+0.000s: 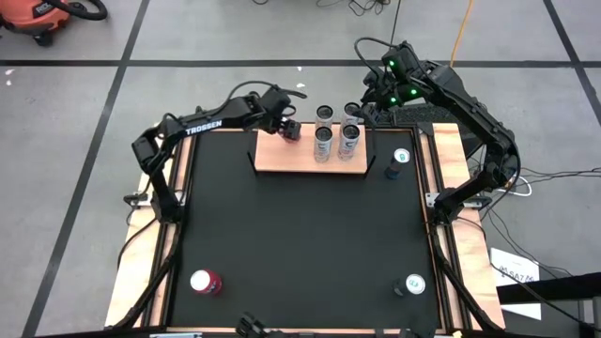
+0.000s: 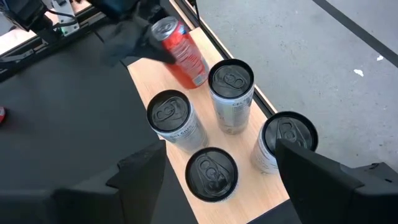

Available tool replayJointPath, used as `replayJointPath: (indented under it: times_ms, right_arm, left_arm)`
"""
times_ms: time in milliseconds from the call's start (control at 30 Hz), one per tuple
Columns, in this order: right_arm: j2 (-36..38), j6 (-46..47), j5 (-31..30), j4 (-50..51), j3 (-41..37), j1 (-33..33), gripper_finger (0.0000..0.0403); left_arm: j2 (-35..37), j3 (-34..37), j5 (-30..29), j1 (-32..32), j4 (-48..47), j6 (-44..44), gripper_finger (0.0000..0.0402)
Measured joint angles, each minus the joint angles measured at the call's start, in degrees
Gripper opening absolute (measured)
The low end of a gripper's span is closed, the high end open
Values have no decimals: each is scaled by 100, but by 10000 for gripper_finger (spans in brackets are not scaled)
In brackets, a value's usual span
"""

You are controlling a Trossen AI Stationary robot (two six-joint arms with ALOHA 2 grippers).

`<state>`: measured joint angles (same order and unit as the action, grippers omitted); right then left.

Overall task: Place canned beverage on shelf
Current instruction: Put the top orange soda can on the shelf

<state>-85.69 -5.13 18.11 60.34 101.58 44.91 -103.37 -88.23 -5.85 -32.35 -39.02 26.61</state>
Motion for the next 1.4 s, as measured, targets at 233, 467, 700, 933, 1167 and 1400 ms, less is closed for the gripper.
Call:
replayJointPath:
  times_ms: [233, 467, 700, 933, 1167, 1400]
  right_arm:
    - [0, 64, 1, 0, 0, 0, 290]
    - [0, 105, 2, 0, 0, -2, 290]
    - [0, 248, 0, 0, 0, -76, 290]
    - [0, 334, -3, -103, 0, -442, 290]
    - [0, 448, -188, -238, 0, -689, 290]
    - [0, 448, -306, -297, 0, -730, 290]
  left_arm:
    - [7, -270, -210, 152, -440, -890, 286]
    - [-29, -285, -242, 176, -891, -943, 286]
    - [-87, -283, -242, 189, -846, -994, 286]
    - [-187, -172, -217, 213, -663, -1249, 286]
    - [-221, -167, -207, 273, -597, -1247, 295]
    - [-221, -165, -90, 287, -584, -1252, 361]
